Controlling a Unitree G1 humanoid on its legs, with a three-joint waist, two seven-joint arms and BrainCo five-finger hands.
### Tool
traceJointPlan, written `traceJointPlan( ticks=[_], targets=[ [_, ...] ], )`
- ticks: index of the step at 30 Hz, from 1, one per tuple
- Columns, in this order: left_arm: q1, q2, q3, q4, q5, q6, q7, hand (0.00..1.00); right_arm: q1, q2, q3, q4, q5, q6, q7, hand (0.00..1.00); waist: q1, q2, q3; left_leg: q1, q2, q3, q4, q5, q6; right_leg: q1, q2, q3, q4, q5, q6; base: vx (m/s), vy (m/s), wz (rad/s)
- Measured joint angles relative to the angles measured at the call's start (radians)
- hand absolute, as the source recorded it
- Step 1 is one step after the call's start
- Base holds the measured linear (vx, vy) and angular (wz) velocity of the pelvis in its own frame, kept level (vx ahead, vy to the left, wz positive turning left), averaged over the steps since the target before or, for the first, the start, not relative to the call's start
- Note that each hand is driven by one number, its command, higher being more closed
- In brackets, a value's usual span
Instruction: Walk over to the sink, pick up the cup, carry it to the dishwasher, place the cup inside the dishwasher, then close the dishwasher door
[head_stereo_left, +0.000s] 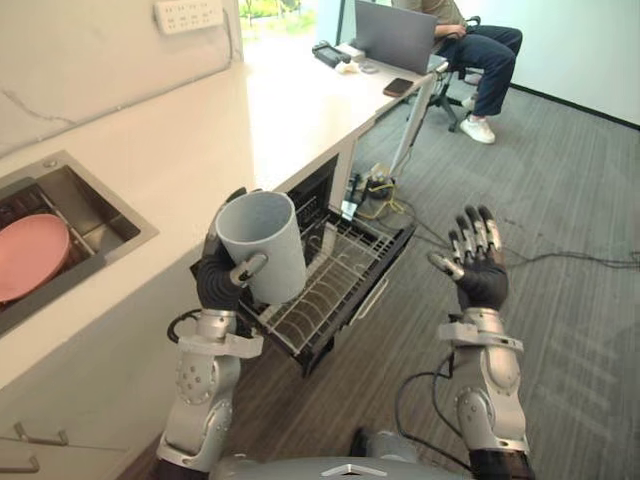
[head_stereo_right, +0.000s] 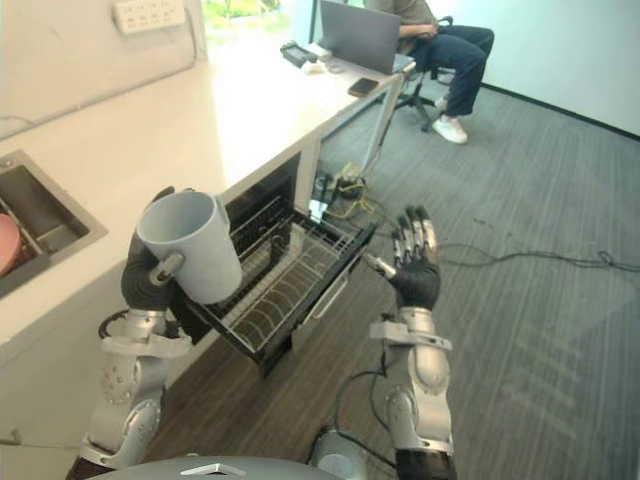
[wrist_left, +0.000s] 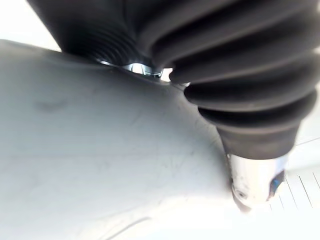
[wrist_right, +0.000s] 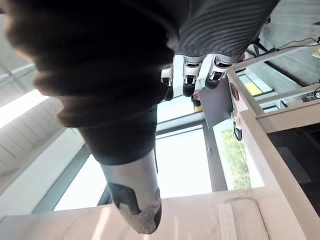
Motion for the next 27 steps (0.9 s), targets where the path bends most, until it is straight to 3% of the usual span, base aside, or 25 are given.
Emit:
traceJointPlan(
  ticks=[1,2,3,4,5,6,7,8,9,10,12,15,24,27],
  targets=[
    [-0.001,0.002,0.004,0.007,0.009,0.0,0.017,1.0,-0.003,-0.001,0.003,0.001,0.007,0.005,0.018,0.0,-0.001,0.002,0.001,-0.005,0.0,-0.005,0.01,0.003,0.0,0.005,0.0,-0.002,-0.007,-0.003,0.004,0.04,0.032,0.02],
    [0.0,0.002,0.019,0.026,0.029,0.0,0.051,1.0,-0.007,-0.005,0.015,0.018,0.03,0.013,0.046,0.0,-0.002,-0.006,0.005,-0.047,0.001,-0.042,0.092,0.012,0.034,0.018,-0.004,-0.007,-0.029,-0.011,0.004,0.02,-0.01,0.17],
    [0.0,0.0,0.03,0.053,0.045,-0.003,0.094,1.0,-0.003,-0.009,0.02,0.033,0.044,0.031,0.08,0.0,-0.002,-0.001,0.017,-0.133,0.007,-0.099,0.252,0.044,0.123,0.047,-0.002,-0.01,-0.06,-0.012,0.002,0.02,-0.039,0.22],
    [0.002,0.001,0.036,0.066,0.054,-0.003,0.112,1.0,0.006,-0.009,0.021,0.035,0.045,0.037,0.095,0.0,-0.002,-0.003,0.018,-0.171,0.007,-0.129,0.322,0.077,0.167,0.068,0.0,-0.008,-0.085,-0.007,-0.004,0.06,-0.066,0.35],
    [0.013,0.003,0.05,0.073,0.062,-0.006,0.13,1.0,0.016,-0.009,0.025,0.034,0.047,0.041,0.117,0.0,-0.006,-0.018,0.022,-0.217,0.001,-0.164,0.409,0.103,0.155,0.125,-0.011,-0.007,-0.143,0.01,-0.012,0.09,-0.018,0.36],
    [0.019,0.001,0.058,0.073,0.074,-0.008,0.136,1.0,0.016,-0.009,0.028,0.034,0.055,0.04,0.132,0.0,-0.005,-0.023,0.027,-0.229,-0.011,-0.162,0.391,0.061,0.129,0.142,-0.02,-0.014,-0.164,0.015,-0.005,0.12,0.061,0.46],
    [0.019,-0.003,0.046,0.073,0.11,-0.014,0.139,1.0,0.012,-0.015,0.023,0.034,0.076,0.033,0.143,0.0,-0.005,-0.011,0.025,-0.258,-0.052,-0.14,0.293,0.011,0.13,0.158,-0.043,-0.028,-0.185,0.024,0.006,0.11,0.141,0.39],
    [0.018,-0.003,0.03,0.072,0.152,-0.026,0.148,1.0,0.007,-0.023,0.025,0.034,0.084,0.022,0.145,0.0,-0.004,0.008,0.021,-0.272,-0.102,-0.105,0.136,0.056,0.167,0.159,-0.063,-0.04,-0.188,0.029,0.025,0.1,0.154,0.24],
    [0.018,-0.002,0.024,0.076,0.168,-0.034,0.156,1.0,0.006,-0.023,0.032,0.041,0.083,0.02,0.145,0.0,0.008,0.008,0.028,-0.262,-0.13,-0.116,0.109,0.09,0.143,0.163,-0.074,-0.033,-0.184,0.033,0.041,0.16,0.124,0.03],
    [0.019,0.002,0.016,0.079,0.192,-0.035,0.178,1.0,0.015,-0.003,0.06,0.045,0.083,0.019,0.144,0.0,0.008,0.006,0.022,-0.227,-0.166,-0.11,0.051,0.107,0.146,0.186,-0.083,-0.023,-0.203,0.047,0.06,0.14,0.084,0.04],
    [-0.006,0.001,0.016,0.078,0.236,-0.043,0.236,1.0,0.006,0.014,0.139,0.045,0.08,0.019,0.153,0.0,0.006,-0.032,0.022,-0.192,-0.211,-0.104,-0.023,0.14,0.153,0.195,-0.109,-0.017,-0.247,0.07,0.069,0.16,0.103,0.09],
    [-0.031,0.0,0.001,0.078,0.295,-0.043,0.292,1.0,0.003,0.043,0.155,0.041,0.081,0.017,0.174,0.0,0.004,-0.046,0.02,-0.15,-0.234,-0.112,-0.104,0.172,0.15,0.228,-0.109,-0.021,-0.289,0.091,0.06,0.11,0.048,0.13],
    [-0.064,-0.002,-0.057,0.075,0.469,-0.043,0.377,1.0,0.004,0.043,0.246,-0.064,0.081,0.029,0.173,0.0,0.0,-0.05,0.018,-0.094,-0.244,-0.107,-0.187,0.197,0.144,0.256,-0.1,-0.02,-0.316,0.102,0.061,0.03,-0.001,0.0],
    [-0.071,-0.001,-0.068,0.062,0.472,-0.043,0.391,1.0,0.003,0.043,0.293,-0.064,0.081,0.046,0.172,0.0,0.005,-0.058,0.014,-0.093,-0.245,-0.102,-0.187,0.198,0.146,0.259,-0.099,-0.015,-0.329,0.115,0.06,-0.04,0.012,-0.05]
  ],
)
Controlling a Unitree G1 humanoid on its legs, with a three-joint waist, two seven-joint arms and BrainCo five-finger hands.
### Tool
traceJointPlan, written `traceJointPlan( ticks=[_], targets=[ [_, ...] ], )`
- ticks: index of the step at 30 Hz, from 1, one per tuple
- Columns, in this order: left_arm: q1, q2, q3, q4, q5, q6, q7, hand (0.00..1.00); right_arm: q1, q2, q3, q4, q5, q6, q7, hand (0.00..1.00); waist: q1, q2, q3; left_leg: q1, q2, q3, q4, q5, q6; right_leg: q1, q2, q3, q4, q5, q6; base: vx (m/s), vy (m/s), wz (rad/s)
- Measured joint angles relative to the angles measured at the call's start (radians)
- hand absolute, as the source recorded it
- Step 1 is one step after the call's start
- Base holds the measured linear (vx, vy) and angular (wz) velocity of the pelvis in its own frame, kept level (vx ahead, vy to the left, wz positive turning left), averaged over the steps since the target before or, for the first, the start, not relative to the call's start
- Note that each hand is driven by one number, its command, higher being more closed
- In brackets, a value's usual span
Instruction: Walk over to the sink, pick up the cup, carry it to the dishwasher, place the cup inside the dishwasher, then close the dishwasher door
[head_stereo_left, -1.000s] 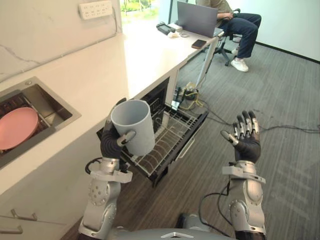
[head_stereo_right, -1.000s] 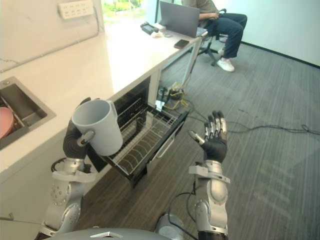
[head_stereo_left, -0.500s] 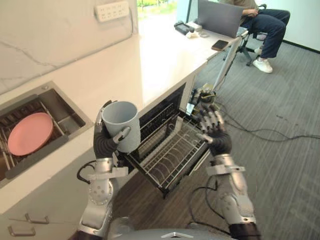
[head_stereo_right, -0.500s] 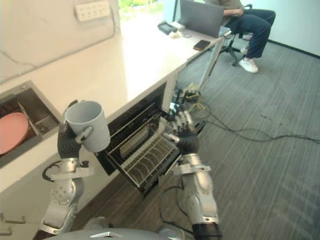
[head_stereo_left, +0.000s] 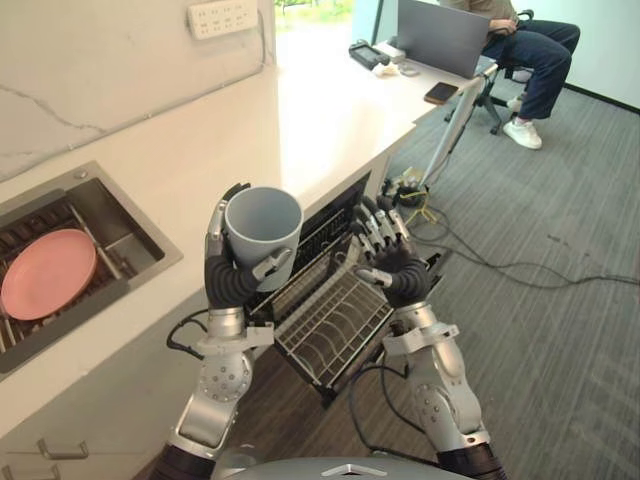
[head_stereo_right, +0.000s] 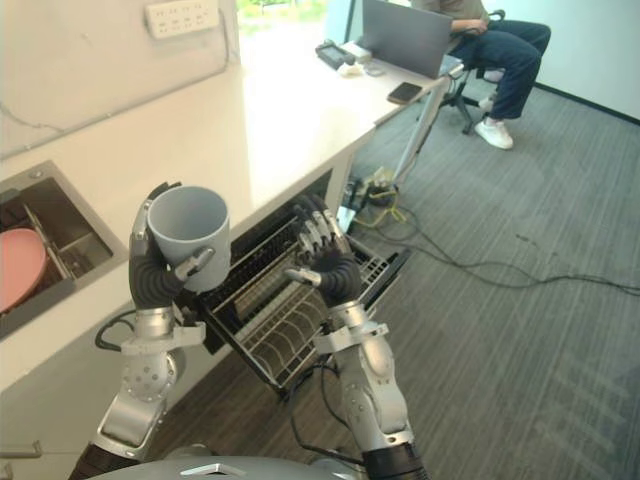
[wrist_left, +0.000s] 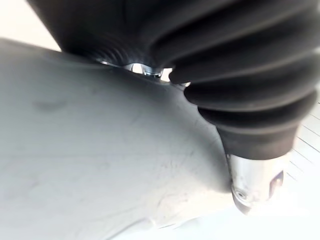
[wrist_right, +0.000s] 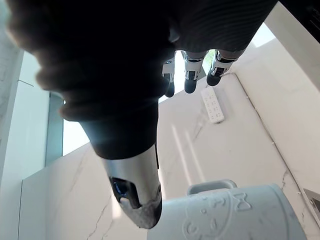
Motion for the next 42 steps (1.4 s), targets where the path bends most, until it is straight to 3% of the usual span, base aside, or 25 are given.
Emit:
traceJointPlan(
  ticks=[4,7,18,42],
  targets=[
    [0.0,0.002,-0.024,-0.004,0.035,0.0,0.024,1.0,-0.001,-0.001,0.028,-0.001,0.001,0.003,0.0,0.0,0.016,-0.021,-0.012,-0.007,-0.003,0.016,-0.002,0.001,0.002,0.001,0.002,0.017,-0.027,0.014,0.0,-0.07,-0.001,-0.13],
    [0.0,0.003,-0.031,-0.004,0.124,-0.001,0.063,1.0,-0.001,-0.009,0.042,-0.009,0.004,0.018,0.0,0.0,0.016,-0.033,-0.02,-0.007,-0.005,0.017,-0.02,0.009,0.001,-0.003,0.002,0.018,-0.031,0.013,-0.001,-0.06,-0.015,-0.01],
    [0.0,0.004,-0.064,-0.022,0.234,-0.017,0.121,1.0,-0.057,-0.049,0.058,-0.044,0.003,0.025,-0.006,0.0,0.018,-0.033,-0.021,-0.001,-0.005,0.019,-0.053,0.044,-0.005,-0.01,0.01,0.021,-0.041,0.013,-0.001,-0.02,-0.007,-0.01],
    [-0.004,0.004,-0.115,-0.022,0.258,-0.022,0.107,1.0,-0.111,-0.076,0.14,-0.044,-0.047,0.05,-0.006,0.0,0.021,-0.021,-0.08,0.012,-0.006,0.028,-0.119,0.085,-0.012,-0.028,0.021,0.028,-0.054,0.018,0.002,-0.01,0.001,-0.01]
  ],
)
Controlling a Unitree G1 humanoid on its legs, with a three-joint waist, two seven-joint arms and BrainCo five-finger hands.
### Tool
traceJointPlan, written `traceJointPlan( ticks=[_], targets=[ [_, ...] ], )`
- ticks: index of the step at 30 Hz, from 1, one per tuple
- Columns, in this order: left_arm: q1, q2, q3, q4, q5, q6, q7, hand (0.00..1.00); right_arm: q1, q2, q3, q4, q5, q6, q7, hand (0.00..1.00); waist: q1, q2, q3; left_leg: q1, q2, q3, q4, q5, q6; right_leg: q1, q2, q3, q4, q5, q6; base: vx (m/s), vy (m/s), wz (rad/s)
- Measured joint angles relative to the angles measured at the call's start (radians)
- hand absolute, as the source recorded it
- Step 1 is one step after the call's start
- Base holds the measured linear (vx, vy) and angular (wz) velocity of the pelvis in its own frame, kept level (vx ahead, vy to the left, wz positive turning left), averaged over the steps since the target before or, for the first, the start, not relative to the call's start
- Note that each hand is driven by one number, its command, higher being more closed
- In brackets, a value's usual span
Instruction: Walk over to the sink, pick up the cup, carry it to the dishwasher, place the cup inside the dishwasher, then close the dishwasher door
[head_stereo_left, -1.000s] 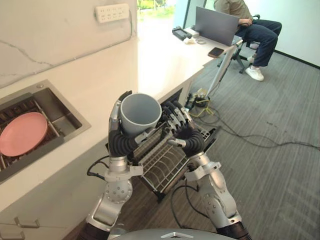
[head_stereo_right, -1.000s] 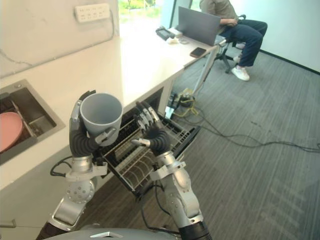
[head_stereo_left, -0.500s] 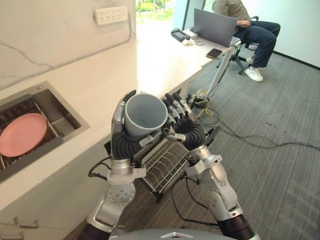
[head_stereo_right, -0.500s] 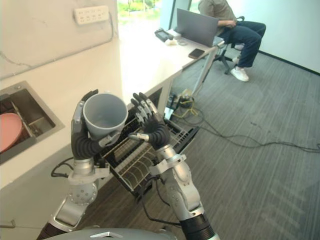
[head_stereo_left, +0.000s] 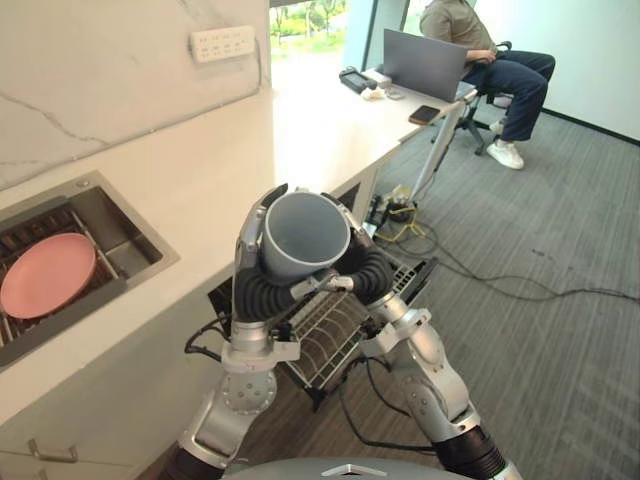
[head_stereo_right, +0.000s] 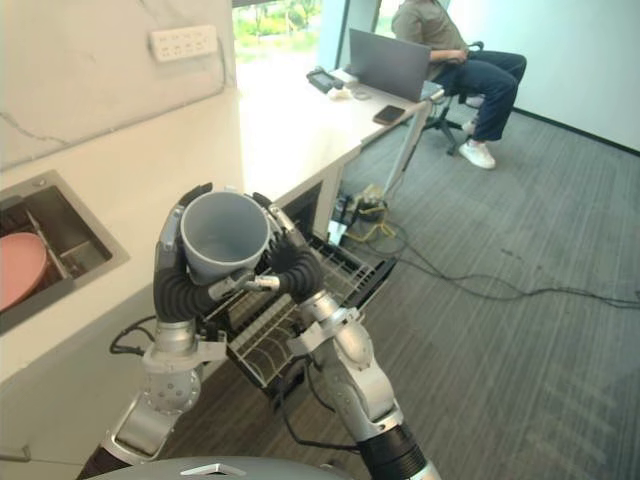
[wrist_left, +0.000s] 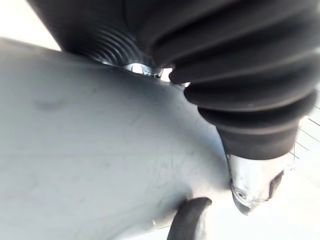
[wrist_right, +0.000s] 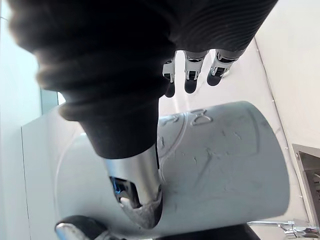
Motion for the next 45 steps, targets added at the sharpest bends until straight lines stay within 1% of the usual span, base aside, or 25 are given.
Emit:
traceJointPlan(
  ticks=[6,13,14,18,20,22,24,29,30,32,33,39,45],
  targets=[
    [-0.004,0.0,-0.009,0.0,-0.011,0.0,-0.017,1.0,-0.009,-0.004,0.009,0.0,-0.002,0.014,0.0,0.0,0.001,-0.002,-0.005,0.008,0.0,-0.001,-0.019,0.009,-0.002,0.002,0.003,-0.002,-0.002,0.0,0.0,0.0,0.0,0.0],
    [-0.004,-0.001,-0.026,0.0,-0.027,0.003,-0.016,1.0,-0.01,-0.006,0.035,-0.001,-0.01,0.015,-0.001,0.0,0.001,0.0,-0.013,0.007,0.0,-0.001,-0.022,0.012,-0.002,0.001,0.003,-0.004,-0.004,0.0,0.0,0.0,0.0,0.0],
    [-0.004,-0.001,-0.027,0.0,-0.027,0.003,-0.016,1.0,-0.01,-0.006,0.037,-0.001,-0.01,0.015,-0.002,1.0,0.001,0.001,-0.019,0.007,0.0,-0.001,-0.024,0.012,-0.002,0.001,0.004,-0.004,-0.004,0.0,0.0,0.0,0.0,0.0],
    [-0.012,-0.001,-0.027,0.0,-0.043,0.008,-0.012,1.0,-0.01,-0.008,0.05,-0.013,-0.01,0.015,-0.007,1.0,0.001,0.006,-0.026,0.008,0.0,-0.002,-0.032,0.017,-0.004,0.0,0.005,-0.006,-0.006,0.0,0.0,0.0,0.001,0.01],
    [-0.024,-0.001,-0.028,-0.002,-0.046,0.008,-0.01,1.0,-0.01,-0.011,0.055,-0.033,-0.014,0.02,-0.035,1.0,0.001,0.006,-0.026,0.008,0.0,-0.005,-0.036,0.021,-0.004,0.0,0.006,-0.008,-0.006,0.0,0.0,-0.01,0.002,0.02],
    [-0.027,-0.001,-0.027,-0.006,-0.047,0.008,-0.009,1.0,-0.017,-0.011,0.056,-0.036,-0.033,0.019,-0.04,1.0,0.0,0.007,-0.027,0.008,0.0,-0.005,-0.036,0.021,-0.004,0.0,0.006,-0.008,-0.006,0.0,0.0,0.0,0.0,0.0],
    [-0.029,-0.001,-0.027,-0.006,-0.047,0.009,-0.004,1.0,-0.02,-0.011,0.059,-0.036,-0.043,0.015,-0.047,1.0,0.0,0.007,-0.027,0.008,0.0,-0.005,-0.036,0.021,-0.004,0.0,0.006,-0.008,-0.006,0.0,0.0,0.0,0.0,0.0],
    [-0.029,-0.001,-0.027,-0.006,-0.048,0.01,0.002,1.0,-0.021,-0.011,0.076,-0.037,-0.057,-0.002,-0.093,1.0,0.0,0.008,-0.028,0.008,0.0,-0.005,-0.037,0.021,-0.004,0.0,0.006,-0.008,-0.007,0.0,0.0,0.0,0.0,0.0],
    [-0.029,-0.001,-0.027,-0.005,-0.048,0.01,0.002,1.0,-0.021,-0.011,0.078,-0.039,-0.073,-0.006,-0.109,1.0,0.0,0.008,-0.028,0.008,0.0,-0.004,-0.037,0.021,-0.004,0.0,0.006,-0.008,-0.007,0.0,0.0,0.0,0.0,0.0],
    [-0.029,-0.001,-0.027,-0.005,-0.05,0.01,0.002,1.0,-0.021,-0.011,0.078,-0.043,-0.087,-0.008,-0.115,1.0,0.0,0.008,-0.028,0.008,0.0,-0.004,-0.037,0.021,-0.004,0.0,0.006,-0.008,-0.008,0.0,0.0,0.0,0.0,0.0],
    [-0.029,0.0,-0.027,-0.005,-0.055,0.01,0.002,1.0,-0.021,-0.011,0.079,-0.043,-0.089,-0.008,-0.122,0.0,0.0,0.008,-0.028,0.008,0.0,-0.004,-0.037,0.021,-0.004,0.0,0.006,-0.008,-0.008,0.0,0.0,0.0,0.0,0.0],
    [-0.024,0.003,-0.034,0.003,-0.066,0.009,0.001,1.0,-0.026,-0.01,0.092,-0.044,-0.082,-0.007,-0.144,0.0,-0.001,0.009,-0.029,0.008,0.0,-0.004,-0.037,0.021,-0.004,0.0,0.006,-0.008,-0.008,0.001,0.0,0.0,0.0,0.0],
    [-0.017,0.002,-0.033,0.003,-0.066,0.004,0.008,1.0,-0.026,-0.008,0.094,-0.044,-0.076,-0.006,-0.148,0.0,-0.002,0.015,-0.032,0.008,0.0,-0.004,-0.037,0.022,-0.004,0.0,0.006,-0.008,-0.008,0.001,0.0,0.0,0.0,0.0]
  ],
)
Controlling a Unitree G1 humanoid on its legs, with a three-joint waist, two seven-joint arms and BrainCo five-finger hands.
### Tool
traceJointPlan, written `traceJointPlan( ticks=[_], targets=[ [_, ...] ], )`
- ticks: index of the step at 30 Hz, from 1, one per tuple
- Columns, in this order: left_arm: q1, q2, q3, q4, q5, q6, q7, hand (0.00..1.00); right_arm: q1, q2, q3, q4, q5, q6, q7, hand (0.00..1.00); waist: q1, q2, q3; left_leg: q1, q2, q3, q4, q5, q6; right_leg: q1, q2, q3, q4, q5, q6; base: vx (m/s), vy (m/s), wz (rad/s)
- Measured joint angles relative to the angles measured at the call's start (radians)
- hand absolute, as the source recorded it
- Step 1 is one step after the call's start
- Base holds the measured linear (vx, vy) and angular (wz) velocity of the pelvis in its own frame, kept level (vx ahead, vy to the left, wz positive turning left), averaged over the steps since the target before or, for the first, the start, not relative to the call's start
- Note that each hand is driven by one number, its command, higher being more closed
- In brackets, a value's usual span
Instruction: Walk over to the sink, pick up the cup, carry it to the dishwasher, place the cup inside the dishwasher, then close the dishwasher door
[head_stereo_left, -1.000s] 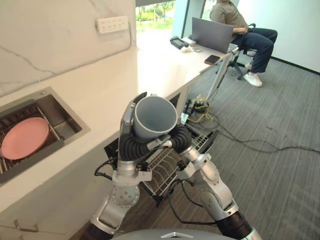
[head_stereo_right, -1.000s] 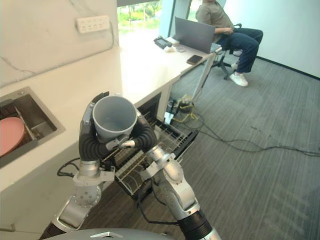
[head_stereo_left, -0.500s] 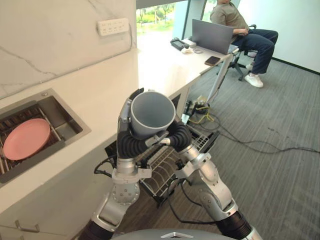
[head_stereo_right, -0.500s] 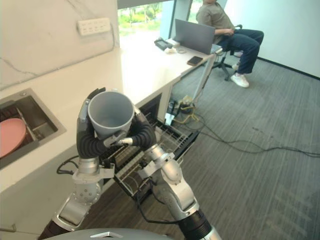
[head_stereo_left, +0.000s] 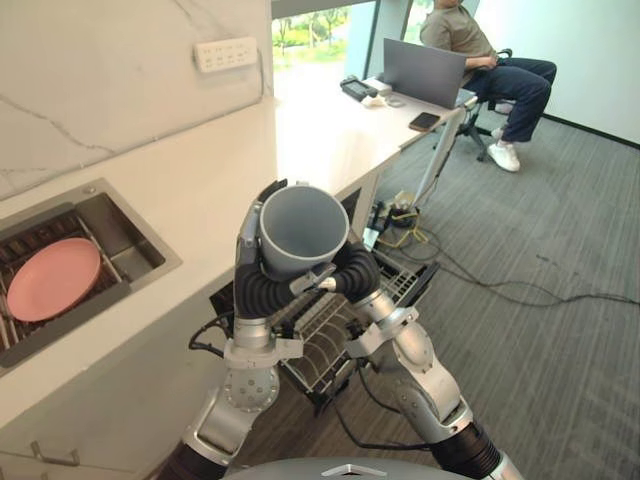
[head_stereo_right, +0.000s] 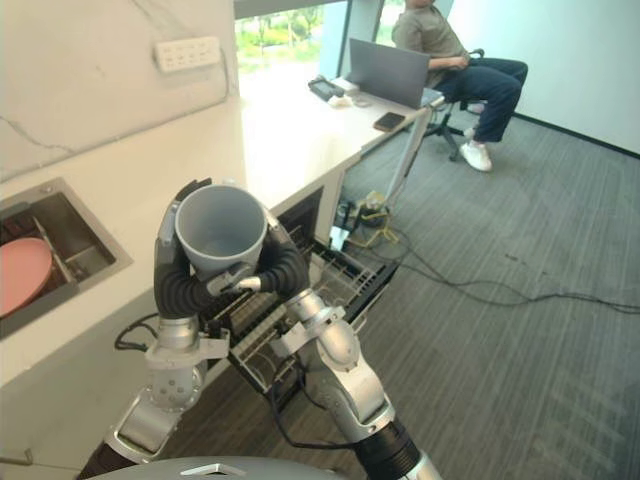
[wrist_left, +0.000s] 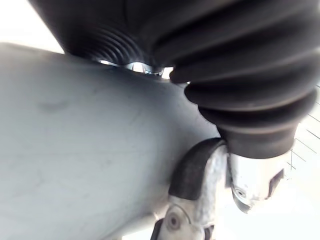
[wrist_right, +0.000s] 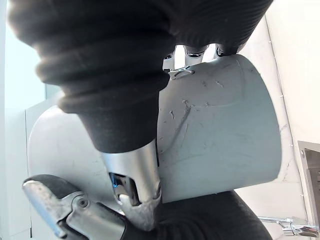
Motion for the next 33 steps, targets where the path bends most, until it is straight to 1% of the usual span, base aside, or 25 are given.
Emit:
traceJointPlan(
  ticks=[2,7,13,17,23,27,33],
  targets=[
    [0.006,-0.002,0.002,0.0,0.0,-0.004,0.003,1.0,0.0,0.0,0.002,0.0,0.0,0.002,0.0,0.0,0.0,0.005,-0.003,0.0,0.0,-0.001,-0.003,0.002,0.0,0.0,0.0,-0.002,0.0,0.0,0.0,0.0,0.0,0.0],
    [0.014,-0.005,0.004,0.0,-0.003,-0.005,0.01,1.0,0.0,0.002,0.007,0.0,-0.002,0.006,-0.004,0.0,0.0,0.008,-0.005,0.004,-0.001,-0.005,-0.017,0.011,0.0,0.0,0.001,-0.005,0.0,0.0,0.0,0.0,0.0,0.01],
    [0.024,-0.005,0.006,0.002,-0.042,-0.007,0.023,1.0,0.0,0.026,0.01,-0.003,-0.004,0.006,-0.011,0.0,0.001,0.008,-0.005,0.016,-0.002,-0.007,-0.044,0.027,-0.001,0.002,0.003,-0.008,0.0,0.0,0.0,0.0,0.0,0.0],
    [0.027,-0.008,0.012,0.002,-0.059,-0.007,0.042,1.0,0.0,0.035,0.011,-0.026,-0.006,0.006,-0.041,0.0,0.002,0.008,-0.005,0.017,-0.002,-0.009,-0.052,0.032,0.0,0.001,0.004,-0.011,0.0,0.0,0.0,0.0,0.0,0.0],
    [0.028,-0.014,0.019,0.002,-0.059,-0.007,0.044,1.0,0.0,0.039,0.011,-0.026,-0.005,0.005,-0.047,0.0,-0.001,0.008,-0.004,0.027,-0.005,-0.01,-0.072,0.043,0.0,0.001,0.004,-0.014,0.0,-0.001,0.001,0.0,0.0,0.0],
    [0.028,-0.033,0.037,0.002,-0.059,-0.007,0.042,1.0,0.0,0.049,0.011,-0.026,-0.011,0.001,-0.047,0.0,-0.001,0.007,-0.003,0.032,-0.006,-0.01,-0.072,0.043,0.0,0.002,0.004,-0.014,0.0,-0.001,0.001,0.0,0.0,0.0],
    [0.028,-0.034,0.042,0.002,-0.06,-0.005,0.039,1.0,0.012,0.048,0.011,-0.026,-0.014,-0.001,-0.04,0.0,0.0,0.004,0.005,0.032,-0.006,-0.01,-0.072,0.043,0.0,0.003,0.004,-0.015,0.0,-0.002,0.002,0.0,0.0,0.0]
  ],
)
